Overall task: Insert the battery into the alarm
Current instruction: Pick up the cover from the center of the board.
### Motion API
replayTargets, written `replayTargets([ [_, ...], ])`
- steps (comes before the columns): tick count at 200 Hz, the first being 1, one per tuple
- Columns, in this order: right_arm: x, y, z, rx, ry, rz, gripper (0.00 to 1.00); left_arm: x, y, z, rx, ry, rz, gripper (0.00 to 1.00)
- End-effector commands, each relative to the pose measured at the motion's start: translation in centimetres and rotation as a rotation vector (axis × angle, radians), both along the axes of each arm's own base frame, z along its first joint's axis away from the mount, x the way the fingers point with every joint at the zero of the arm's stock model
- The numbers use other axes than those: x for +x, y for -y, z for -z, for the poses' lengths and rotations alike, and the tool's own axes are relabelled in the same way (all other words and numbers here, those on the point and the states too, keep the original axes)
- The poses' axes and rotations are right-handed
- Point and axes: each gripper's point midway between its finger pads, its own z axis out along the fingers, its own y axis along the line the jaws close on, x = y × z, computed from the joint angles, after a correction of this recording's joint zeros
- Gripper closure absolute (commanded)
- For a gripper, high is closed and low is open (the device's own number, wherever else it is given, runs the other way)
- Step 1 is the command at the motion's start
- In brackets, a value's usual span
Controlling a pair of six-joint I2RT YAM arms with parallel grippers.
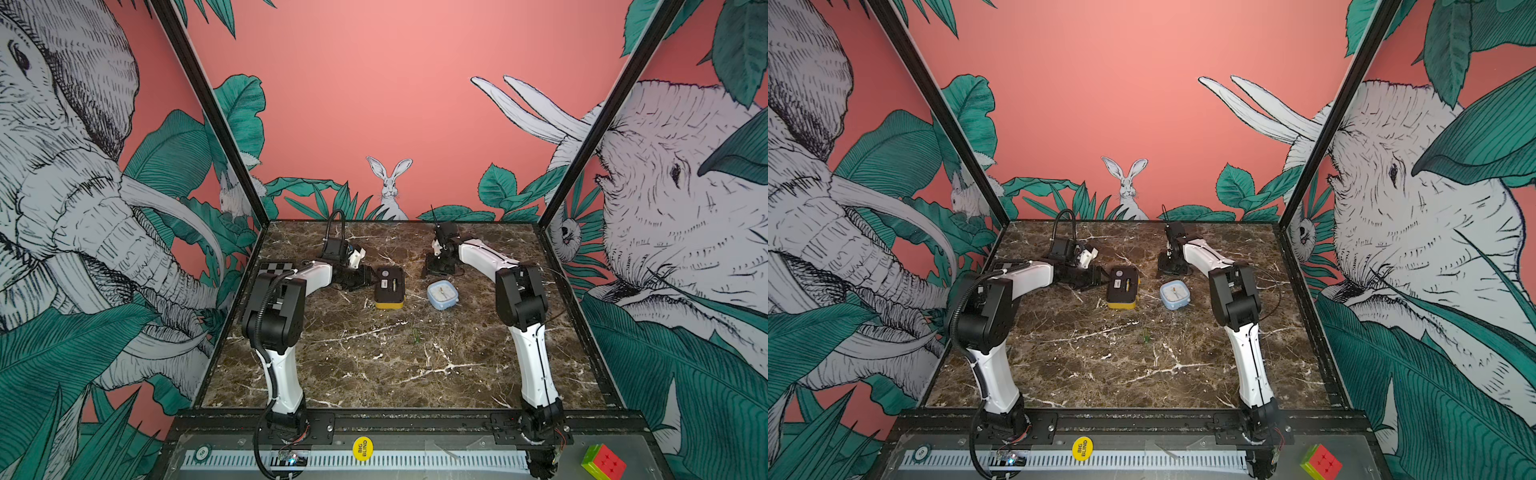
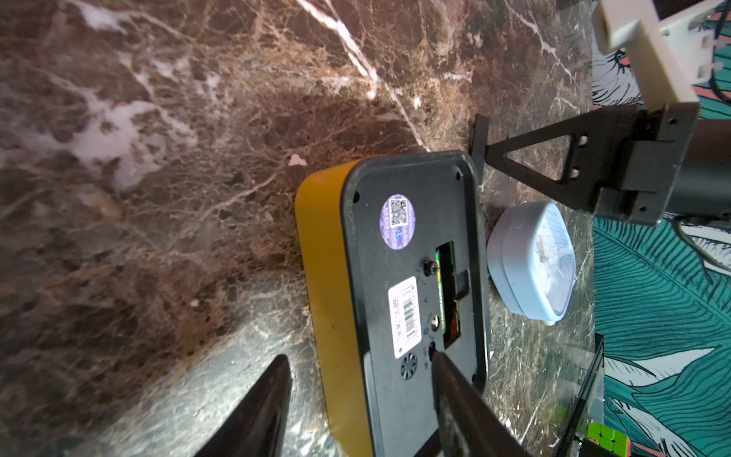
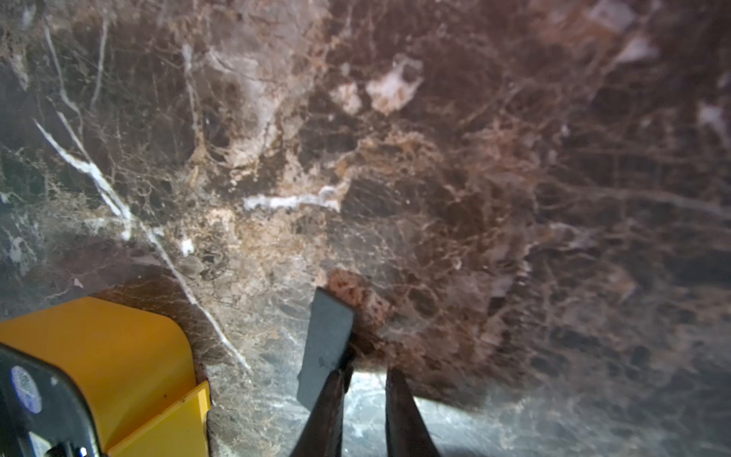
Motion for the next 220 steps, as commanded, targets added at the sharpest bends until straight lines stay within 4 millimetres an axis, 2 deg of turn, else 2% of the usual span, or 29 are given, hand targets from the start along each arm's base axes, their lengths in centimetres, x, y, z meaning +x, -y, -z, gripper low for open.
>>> replayTargets([
  [1,0.2,-0.2,0.7,0.007,-0.010,0.001,0.80,0.5,-0.3,-1.6,-0.001,0.037,-0.003,0.41],
  [31,0.4,-0.4,0.7,0.019,-0.009,0.010,0.81,0.5,-0.3,-1.7,-0.002,0.036,-0.005,0.41],
  [97,1.0,-0.8,-0.6,0.064,0.028,0.038,0.81,0.7,-0.2,-1.6,-0.004,0.036,-0.006,0.42],
  [220,0.5,-1.0,1.0,0.076,-0.031,0.061,0.81,0.7,-0.2,-1.4,-0.002,0.030,-0.011,0.43],
])
